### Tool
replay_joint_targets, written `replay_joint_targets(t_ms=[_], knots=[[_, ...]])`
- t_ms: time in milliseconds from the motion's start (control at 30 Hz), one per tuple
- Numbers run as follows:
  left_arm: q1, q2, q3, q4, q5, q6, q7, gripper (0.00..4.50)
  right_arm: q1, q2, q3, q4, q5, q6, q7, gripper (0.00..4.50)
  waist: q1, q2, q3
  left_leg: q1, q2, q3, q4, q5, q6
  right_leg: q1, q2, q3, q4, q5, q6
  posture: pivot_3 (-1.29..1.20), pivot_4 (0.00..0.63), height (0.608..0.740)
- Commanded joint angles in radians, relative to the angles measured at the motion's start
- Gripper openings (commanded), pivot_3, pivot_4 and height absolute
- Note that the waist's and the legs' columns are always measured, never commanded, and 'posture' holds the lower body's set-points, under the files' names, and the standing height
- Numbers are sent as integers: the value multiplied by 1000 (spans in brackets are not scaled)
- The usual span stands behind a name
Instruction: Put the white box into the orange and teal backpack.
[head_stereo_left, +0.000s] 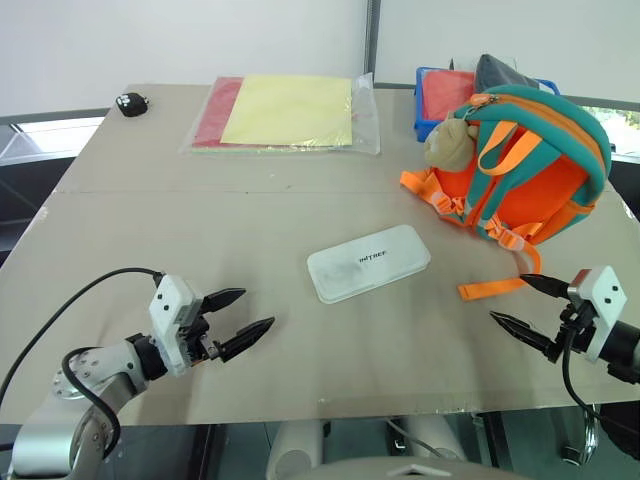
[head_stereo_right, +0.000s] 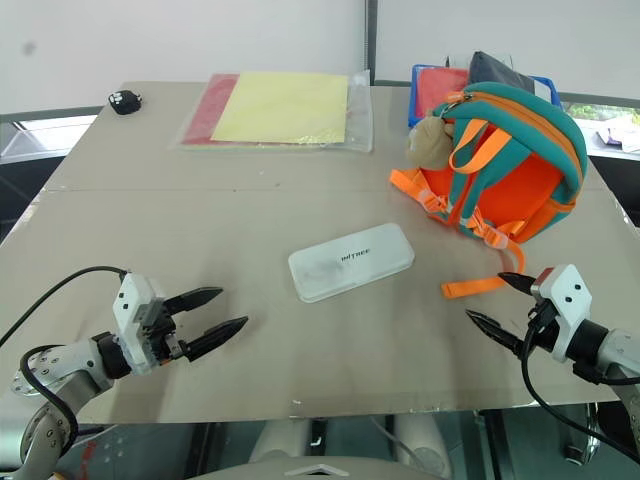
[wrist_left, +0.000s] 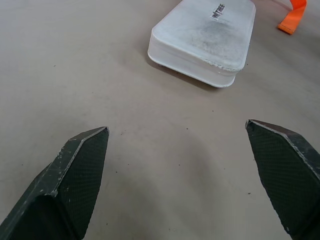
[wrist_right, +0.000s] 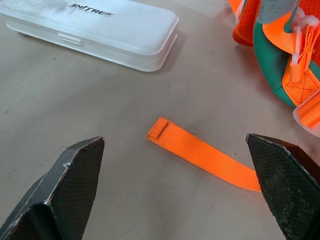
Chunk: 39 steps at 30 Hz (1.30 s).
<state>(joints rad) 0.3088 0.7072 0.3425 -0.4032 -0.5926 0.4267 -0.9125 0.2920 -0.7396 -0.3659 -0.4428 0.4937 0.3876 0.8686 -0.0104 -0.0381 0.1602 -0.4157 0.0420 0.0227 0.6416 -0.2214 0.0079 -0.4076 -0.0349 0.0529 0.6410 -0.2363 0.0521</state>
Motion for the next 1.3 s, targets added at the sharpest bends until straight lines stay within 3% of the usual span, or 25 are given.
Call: replay_joint_targets(t_ms=[33,100,133,233,333,400,467,500,667,800,933,1067,1267,1300], knots=[[-73,-41,0,-50,-45,39,90,4500,-100,31,61,-38,-22,46,-91,4478,0,0,0,0,0,0,0,0,0,0,0,0,0,0,0,0,150,740],[-165,-114,-18,-64,-65,106,236,4500,-247,104,168,-63,6,162,-195,4478,-5,0,1,1,1,0,1,0,0,1,0,0,0,0,0,0,150,740],[-193,-141,-25,-62,-58,126,282,4500,-301,137,204,-56,-6,197,-237,4239,-4,0,1,1,2,-1,4,0,0,0,2,0,1,1,1,0,150,740],[-238,-213,-49,-67,-47,164,382,3637,-426,205,309,23,-102,232,-330,3286,-6,0,-2,2,3,-2,6,0,0,3,4,0,2,4,0,0,150,740],[-271,-256,-85,-64,-7,197,475,2001,-530,257,380,111,-188,241,-417,1716,1,0,-2,-1,0,-2,5,0,0,1,3,0,1,4,1,0,150,740],[-296,-284,-108,-51,20,227,546,1275,-597,286,422,178,-254,241,-470,994,3,0,-1,-2,-1,-2,5,0,0,1,2,0,1,4,3,0,150,740],[-319,-305,-139,-37,52,254,596,121,-660,319,445,254,-315,243,-533,0,1,0,-2,-2,-1,-2,4,0,0,1,2,0,1,5,4,0,150,740],[-330,-311,-164,-33,70,264,609,14,-687,330,461,292,-336,241,-544,0,1,0,-1,-2,-1,-2,4,0,0,0,2,0,1,5,4,0,150,740],[-369,-325,-248,5,108,281,607,14,-727,343,524,378,-362,251,-478,0,0,0,-1,-2,-1,-3,4,0,0,1,2,0,1,5,4,0,150,740],[-386,-272,-331,41,169,247,535,14,-650,290,565,215,-270,306,-306,0,-1,0,-1,-2,-1,-3,3,0,0,0,2,0,1,5,4,0,150,740],[-366,-233,-331,41,180,222,481,14,-581,265,557,74,-197,361,-244,0,-7,0,-1,0,-1,-3,1,0,0,0,2,0,1,5,4,0,150,740],[-333,-198,-269,35,135,233,418,14,-534,259,554,25,-204,405,-272,0,-11,0,-1,1,-1,-2,1,0,0,0,2,0,1,3,1,0,150,740],[-306,-50,-100,71,46,297,279,2541,-500,238,543,23,-229,410,-285,0,-9,0,-2,1,0,-2,2,0,0,0,2,0,1,3,0,0,150,740],[-302,-13,-61,75,-6,347,240,3258,-496,232,541,21,-229,409,-280,0,-9,0,-1,1,0,-2,2,0,0,0,2,0,1,3,0,0,150,740]])
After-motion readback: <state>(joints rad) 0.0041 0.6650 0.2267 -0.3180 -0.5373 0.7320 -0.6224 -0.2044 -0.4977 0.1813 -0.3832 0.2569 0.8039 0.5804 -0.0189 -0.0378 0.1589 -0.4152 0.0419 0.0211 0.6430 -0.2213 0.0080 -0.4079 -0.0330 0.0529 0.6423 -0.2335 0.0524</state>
